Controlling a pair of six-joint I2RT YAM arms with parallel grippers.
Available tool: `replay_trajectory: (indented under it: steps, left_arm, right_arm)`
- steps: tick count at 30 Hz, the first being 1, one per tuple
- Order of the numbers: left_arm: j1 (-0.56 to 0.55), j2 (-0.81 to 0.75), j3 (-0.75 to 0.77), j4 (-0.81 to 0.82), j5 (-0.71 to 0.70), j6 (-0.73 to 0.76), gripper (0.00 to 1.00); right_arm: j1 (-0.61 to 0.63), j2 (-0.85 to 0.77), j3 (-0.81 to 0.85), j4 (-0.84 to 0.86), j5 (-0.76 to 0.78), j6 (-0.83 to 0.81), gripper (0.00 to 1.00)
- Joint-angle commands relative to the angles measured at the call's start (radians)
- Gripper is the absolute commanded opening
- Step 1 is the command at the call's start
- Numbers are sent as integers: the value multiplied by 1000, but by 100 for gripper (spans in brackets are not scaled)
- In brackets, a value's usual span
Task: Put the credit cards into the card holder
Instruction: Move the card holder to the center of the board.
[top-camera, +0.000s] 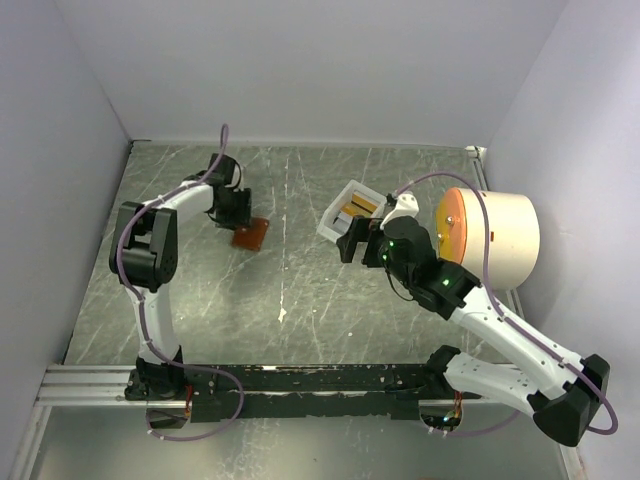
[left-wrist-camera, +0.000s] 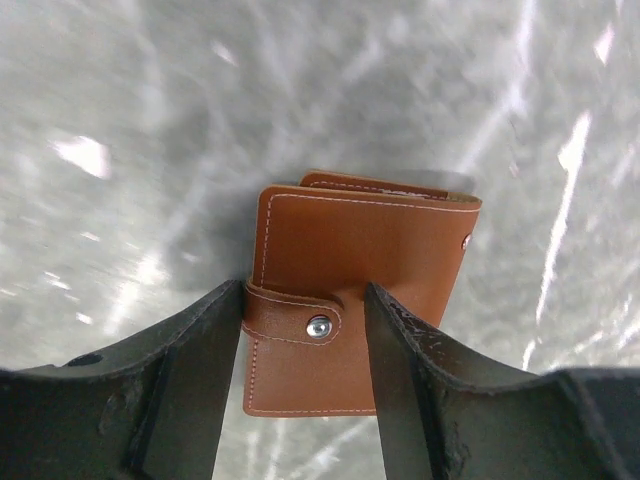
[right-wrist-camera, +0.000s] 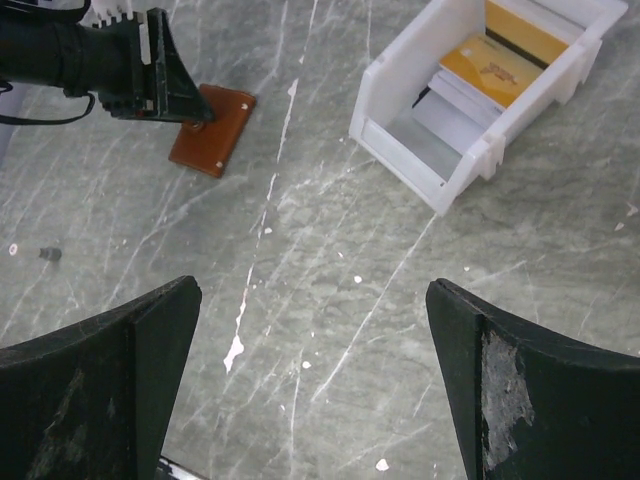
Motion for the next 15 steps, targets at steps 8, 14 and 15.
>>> replay_trajectory:
  steps: [8,14,15]
  left_arm:
    - [-210,-195,-218,-61,24,-70,58]
    - [-309,-311,-323,-26,41,-127,54]
    - [-317,-328,-341,-16,50,-136,54]
  right_arm:
    - [-4,19,-13,-78,-65,73,95]
    - [-4,50,0,-113,-90,109,94]
    - [-3,53,1,-114,-95,112,94]
